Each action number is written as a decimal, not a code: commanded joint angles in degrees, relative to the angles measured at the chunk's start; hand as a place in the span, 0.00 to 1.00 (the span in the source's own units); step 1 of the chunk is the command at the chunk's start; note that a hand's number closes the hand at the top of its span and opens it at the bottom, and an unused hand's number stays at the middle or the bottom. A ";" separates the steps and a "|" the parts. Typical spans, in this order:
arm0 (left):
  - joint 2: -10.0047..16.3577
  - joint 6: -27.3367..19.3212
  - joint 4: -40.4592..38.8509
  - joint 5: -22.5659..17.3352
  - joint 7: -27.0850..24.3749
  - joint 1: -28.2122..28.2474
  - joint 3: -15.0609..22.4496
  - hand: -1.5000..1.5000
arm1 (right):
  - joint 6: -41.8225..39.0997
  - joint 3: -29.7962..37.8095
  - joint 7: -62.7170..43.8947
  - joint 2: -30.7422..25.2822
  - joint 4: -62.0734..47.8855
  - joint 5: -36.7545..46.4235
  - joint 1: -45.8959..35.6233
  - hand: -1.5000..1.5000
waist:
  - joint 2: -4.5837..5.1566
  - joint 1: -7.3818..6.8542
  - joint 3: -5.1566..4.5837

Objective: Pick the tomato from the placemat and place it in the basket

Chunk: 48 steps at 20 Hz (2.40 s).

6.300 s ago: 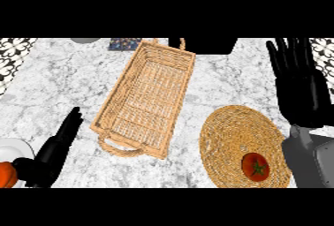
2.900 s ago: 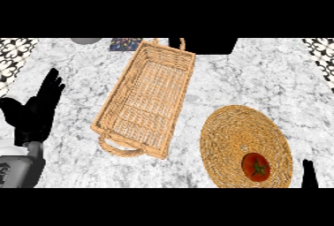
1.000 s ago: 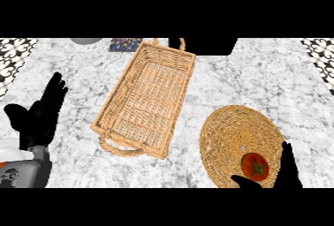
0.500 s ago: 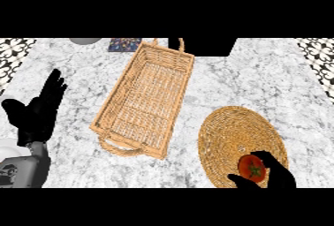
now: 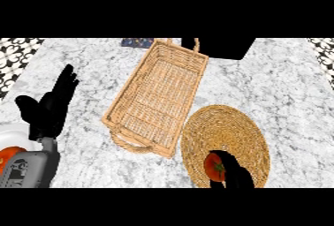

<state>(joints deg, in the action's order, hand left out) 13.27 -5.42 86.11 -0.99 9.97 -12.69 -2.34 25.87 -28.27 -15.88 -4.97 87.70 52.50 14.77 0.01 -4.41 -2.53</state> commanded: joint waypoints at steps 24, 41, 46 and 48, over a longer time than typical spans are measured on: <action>0.08 -0.96 -2.47 0.63 0.15 -0.11 -1.01 0.50 | 26.16 -41.81 -21.41 4.96 4.11 -5.13 -22.83 1.00 | -0.38 2.09 2.31; 0.69 -0.75 -3.46 0.72 -1.02 -1.23 -1.80 0.50 | 26.26 -27.81 -40.18 4.92 5.04 1.12 -40.56 1.00 | 0.08 1.36 2.29; -0.05 0.45 -4.19 0.22 -0.69 -1.88 -0.73 0.50 | 19.96 -22.54 -49.08 4.95 -0.46 1.76 -52.57 1.00 | -0.04 0.46 2.12; 0.32 0.53 -3.89 0.37 -1.30 -1.39 -0.94 0.50 | 17.06 -19.44 -52.32 4.95 -2.79 0.08 -58.71 1.00 | -0.01 -0.80 2.10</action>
<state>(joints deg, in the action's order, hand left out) 13.44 -5.29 82.70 -0.54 9.23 -14.11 -3.20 46.67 -52.07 -59.64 -0.30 88.09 53.66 -34.61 -0.08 -4.05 -0.35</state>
